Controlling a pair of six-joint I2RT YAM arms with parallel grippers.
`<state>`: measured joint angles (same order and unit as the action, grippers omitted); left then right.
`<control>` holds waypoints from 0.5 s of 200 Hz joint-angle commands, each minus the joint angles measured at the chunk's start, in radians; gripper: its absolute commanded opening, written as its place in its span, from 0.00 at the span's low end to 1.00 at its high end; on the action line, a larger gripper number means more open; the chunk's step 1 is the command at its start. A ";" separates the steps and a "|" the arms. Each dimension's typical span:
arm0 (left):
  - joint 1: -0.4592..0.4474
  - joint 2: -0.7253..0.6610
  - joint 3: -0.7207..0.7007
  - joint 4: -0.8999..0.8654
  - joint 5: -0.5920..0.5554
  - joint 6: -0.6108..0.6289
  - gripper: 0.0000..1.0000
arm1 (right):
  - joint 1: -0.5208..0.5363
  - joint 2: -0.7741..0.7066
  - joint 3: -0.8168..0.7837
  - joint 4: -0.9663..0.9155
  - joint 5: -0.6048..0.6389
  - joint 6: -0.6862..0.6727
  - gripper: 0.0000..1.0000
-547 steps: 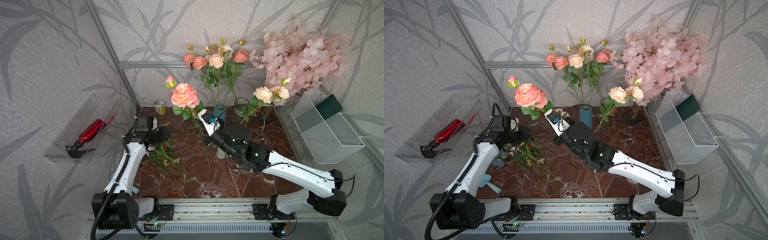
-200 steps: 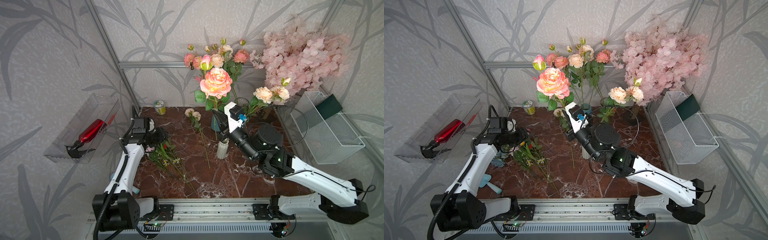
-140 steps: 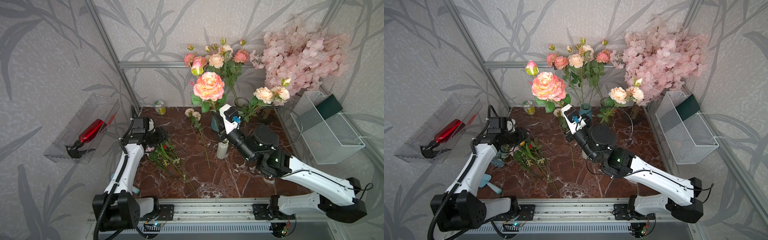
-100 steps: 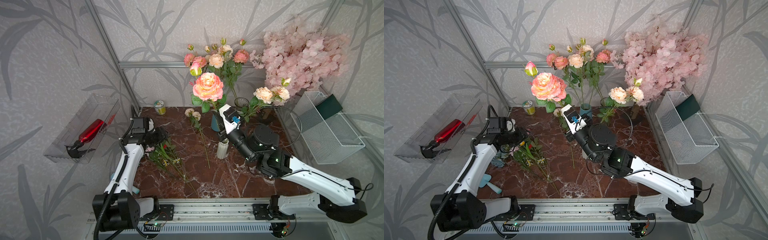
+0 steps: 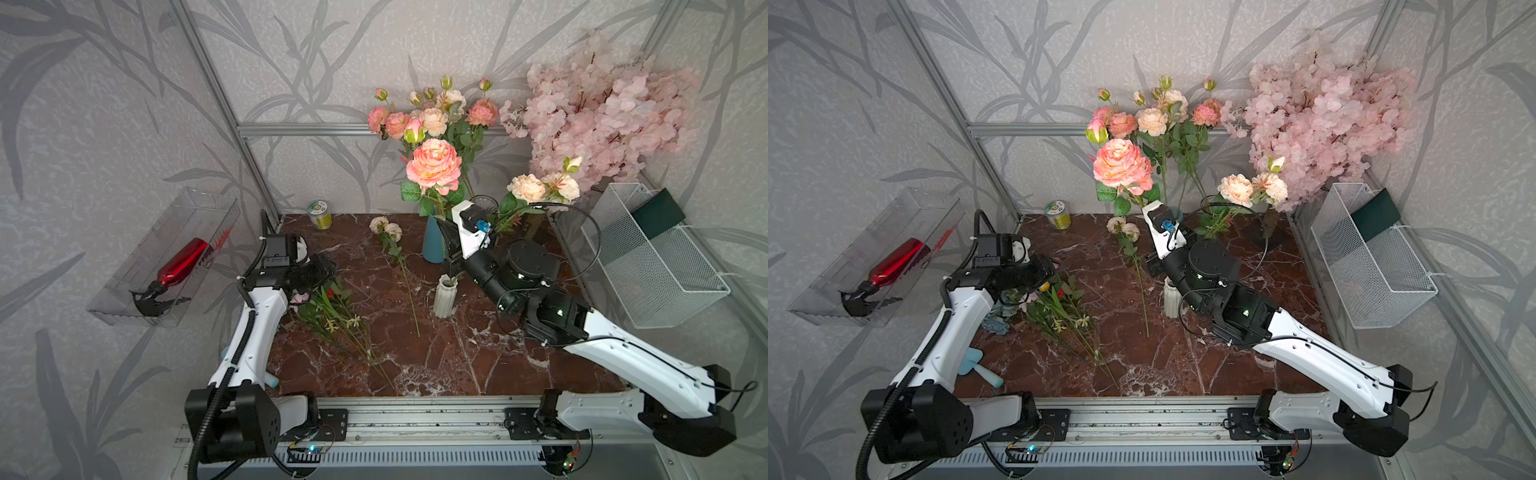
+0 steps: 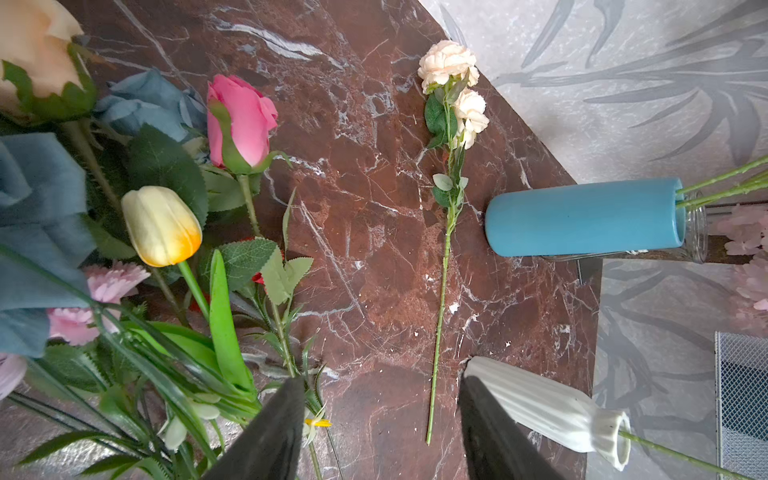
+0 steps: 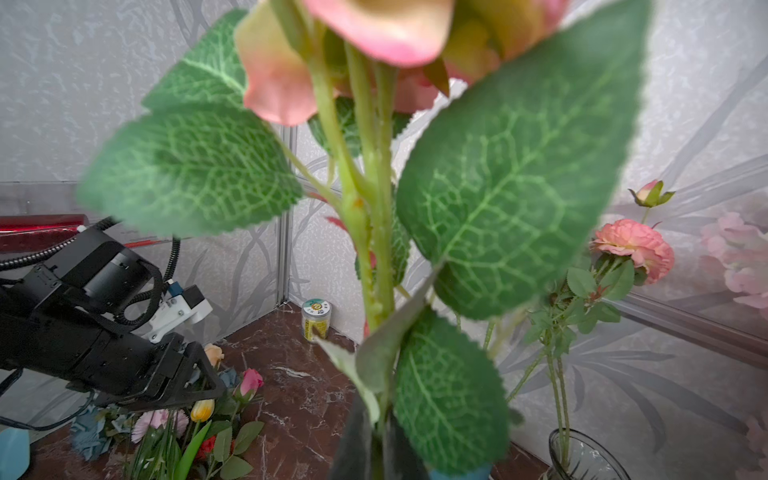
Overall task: Place the pink flowers into the vase
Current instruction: Place the flower in the vase.
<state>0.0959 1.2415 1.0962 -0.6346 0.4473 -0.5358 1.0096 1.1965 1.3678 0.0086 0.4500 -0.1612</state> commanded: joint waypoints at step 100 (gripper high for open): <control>0.012 -0.002 -0.012 0.010 0.014 -0.006 0.60 | -0.093 -0.016 -0.063 0.032 -0.068 0.114 0.00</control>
<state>0.1013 1.2415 1.0962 -0.6346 0.4480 -0.5423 0.9295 1.1957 1.3109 -0.0010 0.4084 -0.0799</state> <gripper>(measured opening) 0.600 0.064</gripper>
